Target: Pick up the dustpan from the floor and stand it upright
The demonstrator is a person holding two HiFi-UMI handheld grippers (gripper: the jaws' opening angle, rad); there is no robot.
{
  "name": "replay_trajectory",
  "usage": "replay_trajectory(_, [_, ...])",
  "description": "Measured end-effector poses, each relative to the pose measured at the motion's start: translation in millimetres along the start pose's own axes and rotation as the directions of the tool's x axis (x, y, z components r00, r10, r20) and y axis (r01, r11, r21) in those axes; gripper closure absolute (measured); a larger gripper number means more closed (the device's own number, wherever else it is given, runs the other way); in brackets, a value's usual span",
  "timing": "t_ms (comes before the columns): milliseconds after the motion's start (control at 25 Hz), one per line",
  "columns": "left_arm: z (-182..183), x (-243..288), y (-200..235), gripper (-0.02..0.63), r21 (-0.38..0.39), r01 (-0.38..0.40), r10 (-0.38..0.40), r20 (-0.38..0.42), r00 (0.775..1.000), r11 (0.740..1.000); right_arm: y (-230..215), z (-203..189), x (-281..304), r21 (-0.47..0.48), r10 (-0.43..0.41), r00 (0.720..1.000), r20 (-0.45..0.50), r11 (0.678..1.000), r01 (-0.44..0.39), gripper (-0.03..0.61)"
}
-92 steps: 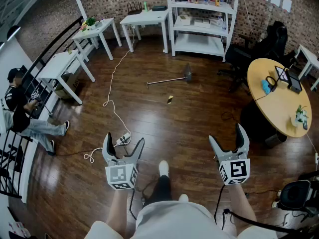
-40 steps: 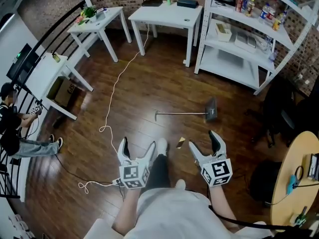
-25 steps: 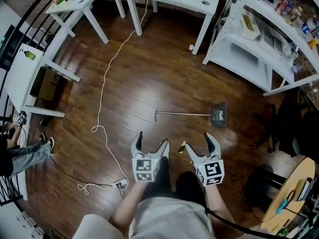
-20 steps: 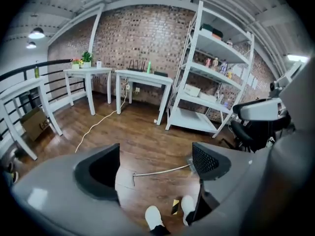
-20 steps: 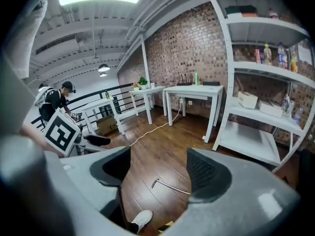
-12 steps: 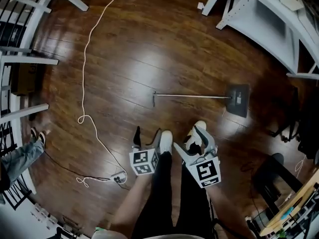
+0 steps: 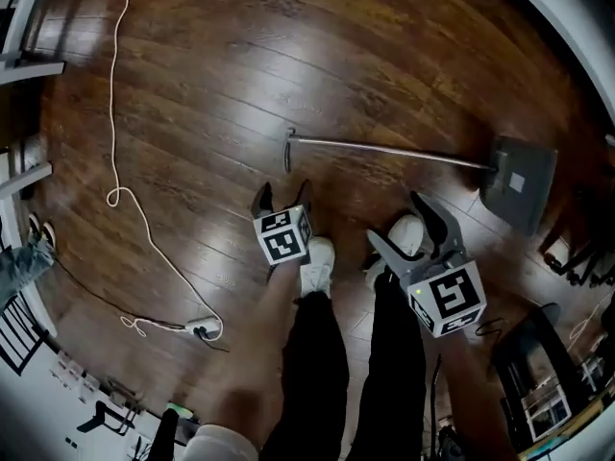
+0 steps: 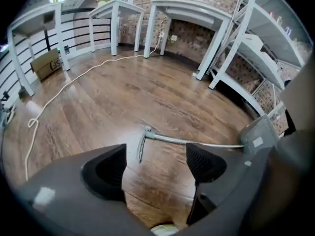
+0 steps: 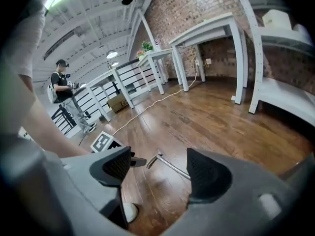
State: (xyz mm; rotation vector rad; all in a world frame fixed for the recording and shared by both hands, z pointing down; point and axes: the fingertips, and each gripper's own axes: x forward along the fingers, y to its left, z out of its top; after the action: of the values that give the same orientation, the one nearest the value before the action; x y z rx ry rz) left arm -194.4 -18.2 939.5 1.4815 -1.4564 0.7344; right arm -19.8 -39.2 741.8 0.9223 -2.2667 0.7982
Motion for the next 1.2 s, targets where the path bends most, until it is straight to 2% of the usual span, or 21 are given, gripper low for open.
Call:
replay_trajectory(120, [-22, 46, 28, 0.230, 0.023, -0.045, 0.046, -0.039, 0.998, 0.999, -15, -25, 27, 0.001, 0.013, 1.000, 0.000, 1.000, -0.013, 0.233])
replay_trajectory(200, [-34, 74, 43, 0.233, 0.067, -0.058, 0.063, -0.069, 0.996, 0.996, -21, -35, 43, -0.005, 0.024, 1.000, 0.005, 1.000, -0.024, 0.233])
replay_trajectory(280, [-39, 97, 53, 0.263, 0.105, -0.073, 0.082, -0.086, 0.993, 0.992, -28, -42, 56, -0.013, 0.033, 0.999, 0.013, 0.999, -0.033, 0.233])
replay_trajectory(400, [-41, 114, 62, 0.357, 0.128, -0.101, 0.112, -0.088, 0.990, 0.987, -31, -48, 65, -0.030, 0.041, 0.999, 0.015, 0.999, -0.041, 0.233])
replay_trajectory(520, [-43, 117, 64, 0.532, 0.114, -0.129, 0.143, -0.123, 0.982, 0.985, -30, -42, 64, -0.030, 0.052, 0.998, 0.018, 0.998, -0.051, 0.233])
replay_trajectory(560, [-45, 115, 64, 0.535, 0.099, -0.136, 0.149, -0.142, 0.979, 0.986, -30, -39, 61, -0.026, 0.052, 0.998, 0.020, 0.998, -0.051, 0.233])
replay_trajectory(680, [-38, 98, 61, 0.538, 0.064, -0.140, 0.150, -0.189, 0.970, 0.988, -33, -27, 48, -0.018, 0.035, 0.999, 0.019, 0.999, -0.035, 0.233])
replay_trajectory(800, [-6, 62, 45, 0.541, 0.111, -0.124, 0.140, -0.156, 0.978, 0.986, -27, -7, 27, -0.019, 0.018, 1.000, 0.021, 1.000, -0.017, 0.233])
replay_trajectory(920, [32, 9, 30, 0.541, 0.168, -0.150, 0.169, -0.105, 0.980, 0.974, -7, 19, -1, 0.009, 0.026, 1.000, 0.012, 1.000, -0.026, 0.233])
replay_trajectory(1040, [72, -45, 9, 0.543, 0.181, -0.179, 0.192, -0.060, 0.980, 0.967, 12, 54, -37, 0.019, 0.029, 0.999, 0.020, 0.999, -0.029, 0.234])
replay_trajectory(1200, [124, -100, -32, 0.541, 0.217, -0.157, 0.170, -0.040, 0.985, 0.963, 19, 100, -83, 0.027, -0.029, 0.998, 0.053, 0.999, 0.027, 0.255])
